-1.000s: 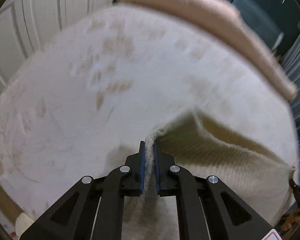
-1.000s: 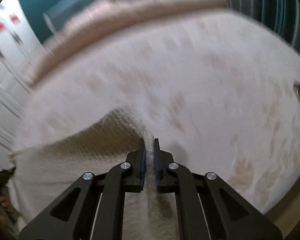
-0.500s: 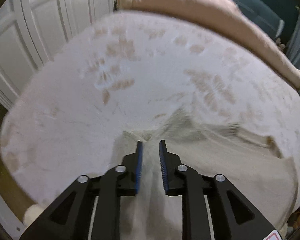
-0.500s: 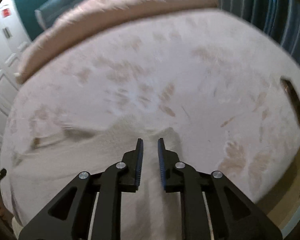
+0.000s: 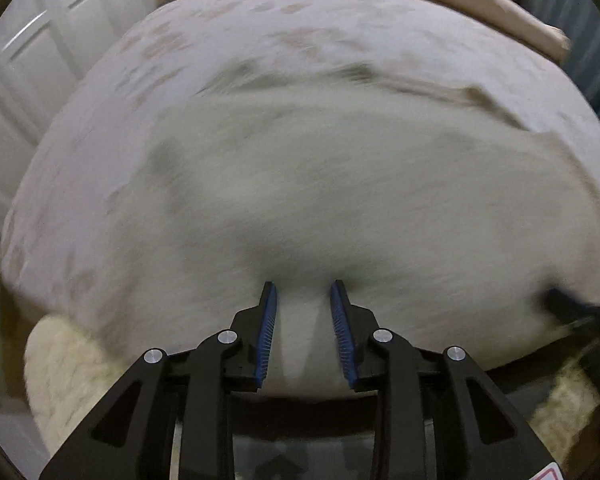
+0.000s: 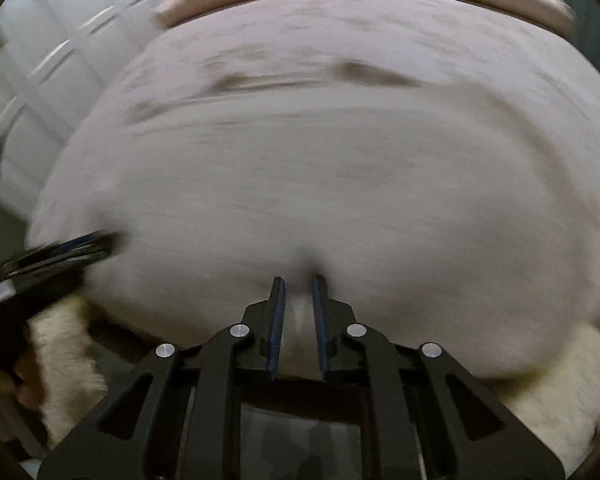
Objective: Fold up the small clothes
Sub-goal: 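Grasp the folded sweater edge with both grippers and fold it over again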
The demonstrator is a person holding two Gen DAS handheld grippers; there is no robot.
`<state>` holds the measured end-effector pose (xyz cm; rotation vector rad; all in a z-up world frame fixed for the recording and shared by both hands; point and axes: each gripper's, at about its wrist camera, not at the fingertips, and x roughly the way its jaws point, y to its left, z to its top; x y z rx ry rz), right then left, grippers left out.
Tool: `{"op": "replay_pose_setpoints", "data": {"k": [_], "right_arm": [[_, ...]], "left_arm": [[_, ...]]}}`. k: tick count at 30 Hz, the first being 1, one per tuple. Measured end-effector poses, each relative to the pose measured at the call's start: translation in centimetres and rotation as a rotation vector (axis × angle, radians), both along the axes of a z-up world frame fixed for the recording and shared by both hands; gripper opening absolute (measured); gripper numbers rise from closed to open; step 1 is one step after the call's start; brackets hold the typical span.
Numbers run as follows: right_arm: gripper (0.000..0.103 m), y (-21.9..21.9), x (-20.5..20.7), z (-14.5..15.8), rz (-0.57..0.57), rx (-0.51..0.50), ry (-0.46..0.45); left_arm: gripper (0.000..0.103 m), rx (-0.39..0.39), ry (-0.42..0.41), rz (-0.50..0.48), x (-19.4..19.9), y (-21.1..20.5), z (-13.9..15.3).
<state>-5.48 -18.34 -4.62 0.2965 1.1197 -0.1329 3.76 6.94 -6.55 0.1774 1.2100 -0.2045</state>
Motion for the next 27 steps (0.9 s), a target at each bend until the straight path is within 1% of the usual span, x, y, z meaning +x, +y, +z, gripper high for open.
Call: {"op": "replay_pose_setpoints", "data": {"k": [2,3,4,5,6,7,9,10,12,14,15,16,18,20,22,24,26,27], "right_arm": [[0.013,-3.5,-1.9,-0.5,-0.092,-0.025,0.032],[0.012,-5.9,-3.4,-1.3,-0.165,-0.021,0.066],[0.012,-7.5,-4.4,-1.8,-0.212,-0.017,0.092],[0.009,-8.9,-5.4,-2.3,-0.255,-0.009,0.111],[0.008,-9.8,-6.5,-2.4,-0.287,0.024,0.105],[0.008,-10.0,-6.9,-1.8,-0.303,0.032,0.088],[0.014,-9.0,-6.7,0.0,-0.288,-0.014,0.045],[0.014,-8.2,-6.4,0.9,-0.270,-0.025,0.015],[0.014,-6.3,-5.4,2.1,-0.218,0.001,-0.034],[0.013,-4.9,-4.4,1.8,-0.165,0.007,-0.027],[0.013,-3.8,-3.6,0.2,-0.128,-0.013,0.013],[0.013,-3.9,-2.8,-1.3,-0.109,-0.025,0.059],[0.013,-3.4,-2.3,-3.8,-0.105,-0.029,0.132],[0.014,-3.2,-2.3,-2.8,-0.104,-0.031,0.112],[0.014,-3.1,-2.7,-1.0,-0.107,-0.014,0.061],[0.014,-3.4,-3.0,-0.2,-0.111,-0.001,0.028],[0.017,-3.1,-2.9,-0.5,-0.101,0.002,0.037],[0.017,-2.7,-2.4,-1.6,-0.092,-0.005,0.065]], "left_arm": [[0.030,0.019,0.001,0.039,-0.4,2.4,-0.3],[0.030,0.013,0.011,0.055,-0.5,3.7,-0.8],[0.030,0.001,0.020,0.060,-0.8,4.4,-1.1],[0.030,-0.005,0.026,0.064,-1.0,4.9,-1.3],[0.030,0.002,0.023,0.059,-1.2,4.9,-1.4],[0.030,0.018,0.017,0.053,-1.3,4.6,-1.3],[0.029,0.048,0.004,0.046,-1.7,3.7,-1.1],[0.029,0.055,0.003,0.047,-1.7,3.4,-1.1],[0.028,0.067,0.002,0.052,-1.7,2.7,-1.1],[0.028,0.077,-0.004,0.050,-1.6,2.6,-1.3],[0.028,0.075,-0.005,0.050,-1.6,2.6,-1.2],[0.028,0.071,-0.006,0.052,-1.7,2.5,-1.3],[0.028,0.061,-0.005,0.056,-1.7,2.9,-1.4],[0.028,0.054,-0.008,0.057,-2.3,3.4,-1.0],[0.028,0.057,-0.012,0.050,-2.6,3.5,-1.1],[0.028,0.068,-0.018,0.042,-2.8,3.4,-1.3],[0.028,0.082,-0.023,0.038,-2.9,3.1,-1.4],[0.028,0.087,-0.024,0.037,-2.9,2.9,-1.4]]}}
